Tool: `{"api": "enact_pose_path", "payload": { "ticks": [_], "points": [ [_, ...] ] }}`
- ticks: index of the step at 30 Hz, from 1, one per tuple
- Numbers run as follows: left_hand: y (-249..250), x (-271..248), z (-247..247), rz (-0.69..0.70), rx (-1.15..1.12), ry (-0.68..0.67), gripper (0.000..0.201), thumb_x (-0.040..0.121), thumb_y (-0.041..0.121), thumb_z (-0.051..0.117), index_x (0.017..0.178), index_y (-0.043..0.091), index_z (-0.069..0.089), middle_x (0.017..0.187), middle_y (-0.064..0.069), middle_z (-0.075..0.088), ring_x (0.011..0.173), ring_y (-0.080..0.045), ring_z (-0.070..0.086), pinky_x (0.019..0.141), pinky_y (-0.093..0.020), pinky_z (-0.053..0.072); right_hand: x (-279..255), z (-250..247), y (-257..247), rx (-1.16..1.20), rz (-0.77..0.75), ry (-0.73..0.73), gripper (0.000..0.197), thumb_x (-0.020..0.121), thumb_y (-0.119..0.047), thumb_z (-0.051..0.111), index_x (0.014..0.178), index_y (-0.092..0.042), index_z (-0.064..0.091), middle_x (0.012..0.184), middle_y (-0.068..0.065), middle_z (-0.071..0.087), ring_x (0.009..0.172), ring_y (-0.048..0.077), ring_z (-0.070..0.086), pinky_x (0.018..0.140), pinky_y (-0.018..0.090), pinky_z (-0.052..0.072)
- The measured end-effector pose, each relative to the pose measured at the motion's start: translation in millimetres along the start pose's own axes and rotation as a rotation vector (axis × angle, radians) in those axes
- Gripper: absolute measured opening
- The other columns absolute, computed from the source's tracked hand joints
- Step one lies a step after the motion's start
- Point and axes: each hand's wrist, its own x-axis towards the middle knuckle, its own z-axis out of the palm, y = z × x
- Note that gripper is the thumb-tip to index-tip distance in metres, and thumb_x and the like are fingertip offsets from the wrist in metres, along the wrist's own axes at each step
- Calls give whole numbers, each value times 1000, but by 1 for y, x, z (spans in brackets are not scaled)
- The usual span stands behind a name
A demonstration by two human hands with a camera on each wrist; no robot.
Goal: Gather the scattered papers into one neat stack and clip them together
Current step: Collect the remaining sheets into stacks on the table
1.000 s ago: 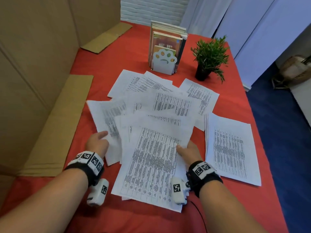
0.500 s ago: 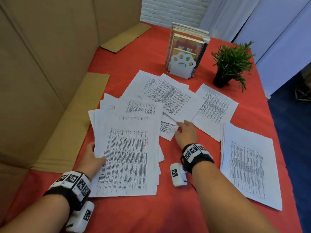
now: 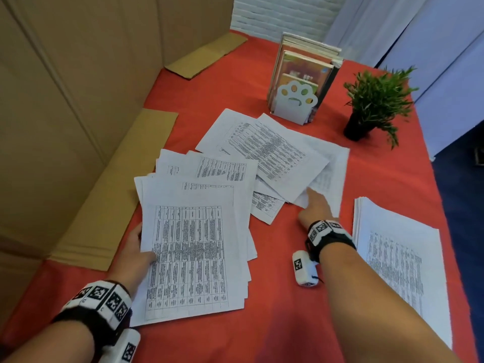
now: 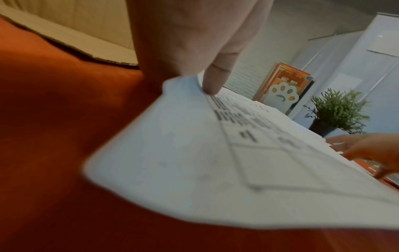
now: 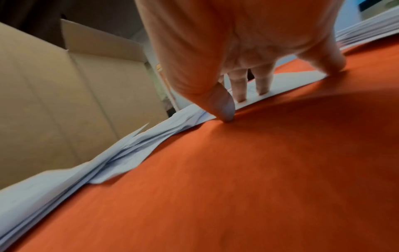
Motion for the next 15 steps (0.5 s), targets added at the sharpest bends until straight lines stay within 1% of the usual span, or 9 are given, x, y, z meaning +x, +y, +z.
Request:
{"api": "enact_pose_path", "payload": {
  "ticks": [1, 3, 4, 6, 8, 10, 11, 13, 15],
  "points": [
    [-1, 0, 0, 30, -21, 13, 84, 76, -21, 50, 134, 39, 39, 117, 4, 64, 108, -17, 62, 91, -45, 50, -8, 3, -5, 16, -25, -8, 77, 74, -10, 51, 145, -28, 26, 149, 2, 34, 140, 21, 28, 111, 62, 20],
    [1, -4, 1, 65, -40, 60, 80, 78, -22, 46, 135, 33, 41, 108, 10, 64, 100, -10, 61, 84, -34, 50, -24, 9, -12, 17, -44, -15, 78, 75, -7, 50, 144, -31, 24, 148, -4, 35, 139, 19, 31, 111, 64, 17],
    [2, -7, 0, 67, -43, 89, 75, 79, -21, 43, 135, 29, 42, 104, 10, 63, 97, -10, 60, 82, -32, 48, -29, 12, -14, 21, -64, -12, 78, 75, -6, 49, 144, -31, 25, 146, -6, 39, 137, 20, 34, 111, 63, 18],
    [-1, -8, -4, 50, -39, 140, 65, 81, -18, 40, 132, 21, 48, 108, 1, 64, 101, -20, 61, 88, -38, 48, -38, 15, -17, 52, -128, 6, 73, 73, -4, 46, 139, -31, 33, 138, -8, 50, 130, 21, 42, 109, 54, 28],
    [-6, -4, -9, 26, -62, 178, 60, 81, -18, 40, 129, 16, 51, 117, -8, 63, 105, -26, 59, 95, -43, 45, -39, 16, -19, 115, -121, 68, 64, 75, -2, 44, 132, -31, 42, 130, -6, 57, 126, 23, 43, 105, 47, 32],
    [-7, 0, -12, 2, -79, 203, 57, 81, -18, 40, 127, 15, 52, 120, -12, 62, 107, -28, 59, 98, -46, 44, -34, 15, -20, 161, -30, 195, 56, 80, -7, 46, 131, -30, 45, 136, 0, 48, 128, 27, 37, 103, 48, 32],
    [-6, 0, -12, -3, -86, 208, 56, 81, -17, 41, 126, 15, 52, 119, -12, 63, 108, -29, 59, 98, -47, 44, -31, 13, -20, 175, 34, 240, 54, 82, -12, 49, 133, -29, 43, 141, 3, 42, 129, 30, 36, 103, 50, 32],
    [-2, 0, -11, -1, -111, 207, 56, 81, -16, 43, 126, 15, 52, 117, -10, 63, 109, -30, 59, 99, -48, 45, -23, 11, -21, 199, 153, 242, 59, 84, -25, 53, 139, -30, 33, 146, 9, 33, 128, 36, 36, 104, 51, 32],
    [2, 2, -9, 6, -143, 201, 57, 80, -17, 42, 126, 16, 52, 115, -9, 62, 109, -28, 58, 101, -48, 43, -13, 9, -24, 210, 186, 214, 64, 84, -32, 55, 142, -36, 26, 146, 13, 31, 126, 39, 37, 104, 48, 33]
  ]
}}
